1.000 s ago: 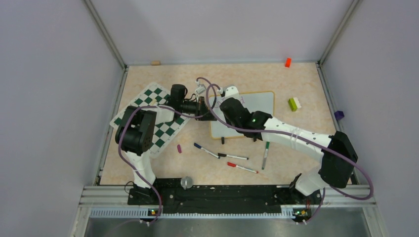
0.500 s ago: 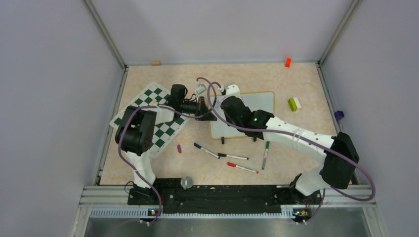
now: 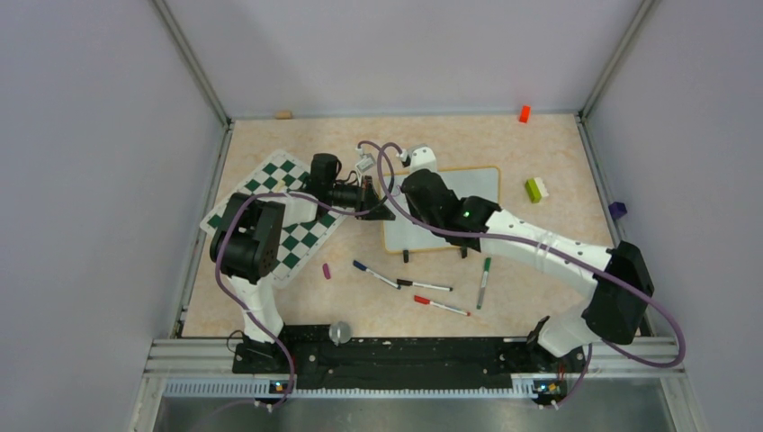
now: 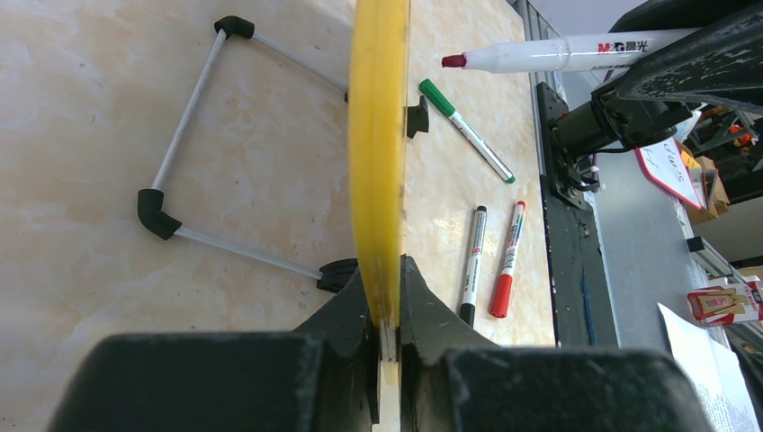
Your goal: Write a sentence on the whiteboard
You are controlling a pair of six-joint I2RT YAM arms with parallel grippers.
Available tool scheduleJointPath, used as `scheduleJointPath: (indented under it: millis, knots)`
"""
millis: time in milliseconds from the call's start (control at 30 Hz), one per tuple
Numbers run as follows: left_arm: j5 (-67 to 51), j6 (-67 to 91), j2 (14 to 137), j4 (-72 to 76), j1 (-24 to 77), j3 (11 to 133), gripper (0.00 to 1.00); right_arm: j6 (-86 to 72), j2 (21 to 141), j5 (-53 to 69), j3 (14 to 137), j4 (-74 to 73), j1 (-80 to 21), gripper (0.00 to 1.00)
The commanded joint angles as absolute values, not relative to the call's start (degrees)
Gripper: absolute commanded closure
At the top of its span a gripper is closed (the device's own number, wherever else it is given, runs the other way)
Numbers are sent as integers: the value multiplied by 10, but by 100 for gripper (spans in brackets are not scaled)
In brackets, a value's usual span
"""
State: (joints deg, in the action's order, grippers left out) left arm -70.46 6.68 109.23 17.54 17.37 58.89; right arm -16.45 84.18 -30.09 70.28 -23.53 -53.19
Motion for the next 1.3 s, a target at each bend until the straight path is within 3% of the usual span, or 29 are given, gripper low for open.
scheduleJointPath:
  millis: [0,1267]
  knots:
    - [-689,31,1090,154,185,587,100,-156,848,-320,728,-226,-531,100]
    - [-688,29,1090,153,185,587,100,-189,844,-290,657,-235,-529,100]
